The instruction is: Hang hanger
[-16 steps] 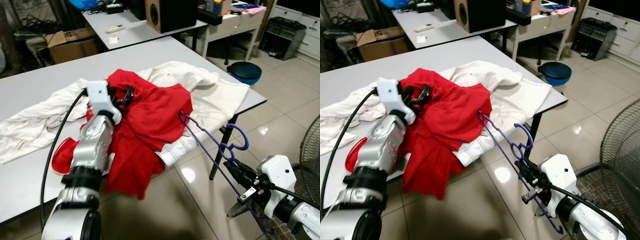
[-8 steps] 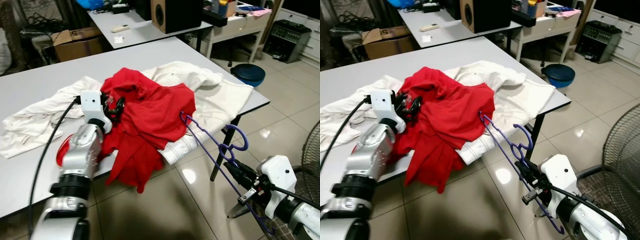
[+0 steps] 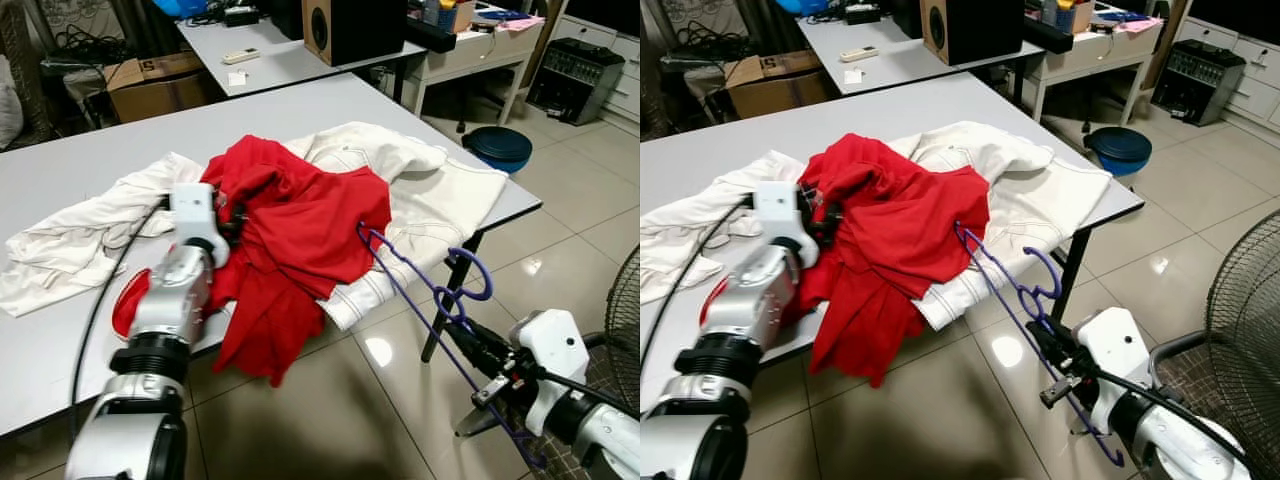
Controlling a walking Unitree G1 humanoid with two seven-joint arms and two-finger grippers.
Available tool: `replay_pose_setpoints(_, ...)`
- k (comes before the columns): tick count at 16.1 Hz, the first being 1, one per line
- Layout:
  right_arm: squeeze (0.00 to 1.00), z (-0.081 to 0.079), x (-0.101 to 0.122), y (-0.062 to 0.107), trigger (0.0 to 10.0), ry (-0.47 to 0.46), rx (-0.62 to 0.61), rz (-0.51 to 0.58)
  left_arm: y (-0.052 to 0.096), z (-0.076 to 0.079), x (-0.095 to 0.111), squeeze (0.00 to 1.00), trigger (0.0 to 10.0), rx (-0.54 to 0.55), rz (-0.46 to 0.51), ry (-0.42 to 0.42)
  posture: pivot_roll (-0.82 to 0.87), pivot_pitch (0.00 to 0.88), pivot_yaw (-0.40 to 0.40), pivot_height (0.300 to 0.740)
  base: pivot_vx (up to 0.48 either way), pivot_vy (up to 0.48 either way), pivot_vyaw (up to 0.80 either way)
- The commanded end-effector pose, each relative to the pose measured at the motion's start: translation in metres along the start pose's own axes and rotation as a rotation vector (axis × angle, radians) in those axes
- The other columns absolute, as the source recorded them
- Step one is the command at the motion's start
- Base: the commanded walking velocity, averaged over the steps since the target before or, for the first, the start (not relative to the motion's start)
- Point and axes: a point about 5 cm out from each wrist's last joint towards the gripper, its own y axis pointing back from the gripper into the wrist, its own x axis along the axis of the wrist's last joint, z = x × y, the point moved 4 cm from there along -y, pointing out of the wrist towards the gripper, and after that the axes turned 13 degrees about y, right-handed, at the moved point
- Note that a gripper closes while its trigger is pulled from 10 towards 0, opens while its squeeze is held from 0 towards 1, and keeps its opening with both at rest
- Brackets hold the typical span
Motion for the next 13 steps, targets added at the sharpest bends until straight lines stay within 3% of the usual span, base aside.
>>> replay_pose_setpoints(1,0.0,-0.0016,0.0028,0.0005,10.0,0.006,0.011,0.011,-0.0022,0.005,0.0047,0.0,0.0,-0.029,0.006,-0.004,-0.2,0.0,0.088,0.74,0.0,0.0,0.0)
replay_pose_setpoints(13,0.0,0.0,0.0018,-0.0022,10.0,0.019,0.011,0.008,-0.0026,0.011,0.0009,0.0,0.0,-0.079,-0.008,0.017,-0.2,0.0,0.089,0.74,0.0,0.0,0.0)
